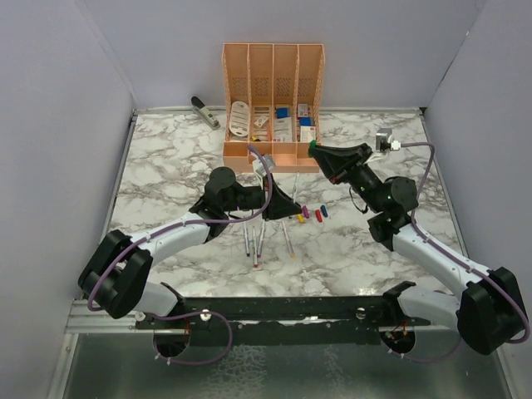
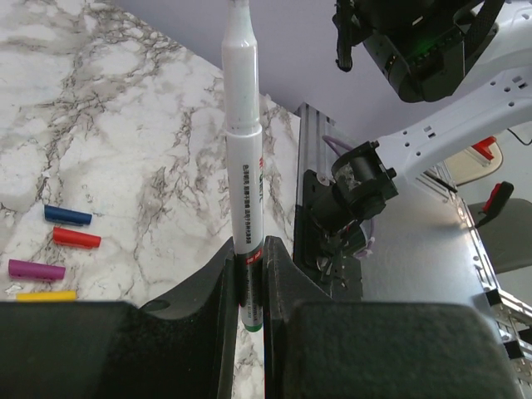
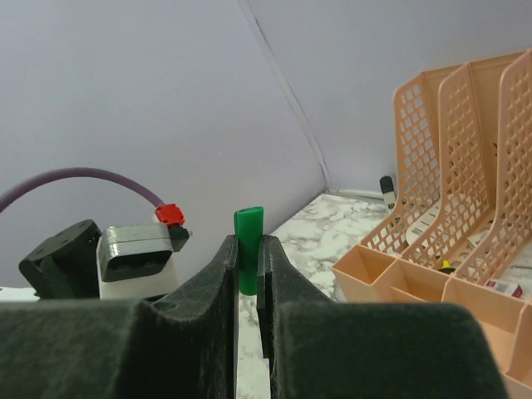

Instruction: Insert the pens into the pen caps

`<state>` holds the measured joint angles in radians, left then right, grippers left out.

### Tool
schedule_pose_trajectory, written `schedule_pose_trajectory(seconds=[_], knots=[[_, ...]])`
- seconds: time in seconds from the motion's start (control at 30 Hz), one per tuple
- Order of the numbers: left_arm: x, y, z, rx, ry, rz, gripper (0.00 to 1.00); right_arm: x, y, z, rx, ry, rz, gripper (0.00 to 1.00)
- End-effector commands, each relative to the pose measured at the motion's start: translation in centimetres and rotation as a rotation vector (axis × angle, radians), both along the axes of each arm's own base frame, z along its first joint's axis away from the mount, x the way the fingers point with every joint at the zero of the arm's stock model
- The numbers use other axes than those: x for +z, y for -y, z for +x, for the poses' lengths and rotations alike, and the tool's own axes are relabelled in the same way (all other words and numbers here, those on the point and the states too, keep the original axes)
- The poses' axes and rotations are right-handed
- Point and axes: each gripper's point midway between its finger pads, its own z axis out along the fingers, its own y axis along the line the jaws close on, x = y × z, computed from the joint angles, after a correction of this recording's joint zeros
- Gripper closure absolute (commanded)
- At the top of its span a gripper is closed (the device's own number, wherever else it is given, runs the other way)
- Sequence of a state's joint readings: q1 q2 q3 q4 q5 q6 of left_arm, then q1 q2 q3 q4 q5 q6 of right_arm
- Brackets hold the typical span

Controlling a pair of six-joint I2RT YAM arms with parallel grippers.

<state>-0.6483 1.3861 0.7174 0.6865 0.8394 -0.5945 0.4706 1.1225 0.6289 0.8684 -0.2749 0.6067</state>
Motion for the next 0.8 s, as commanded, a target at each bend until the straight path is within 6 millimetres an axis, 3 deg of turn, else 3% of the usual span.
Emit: schedule_pose_trajectory(seconds=[0.0,0.33,0.77], knots=[[1.9,0.4,0.7,0.022,0.042,-0.061,1.0,3.8,-0.4,-2.7,0.08,0.134,0.044,0.99],[2.9,1.3,1.3,0.008,0.05,-0.089,1.0,3.0,-1.7,-4.0,0.154,0.11,0.033,0.99],[3.5,1.3,0.8,-0.008,0.076,-0.101,1.0,1.5,-2.7,-3.4,0.16,0.066,0.015,0.99]])
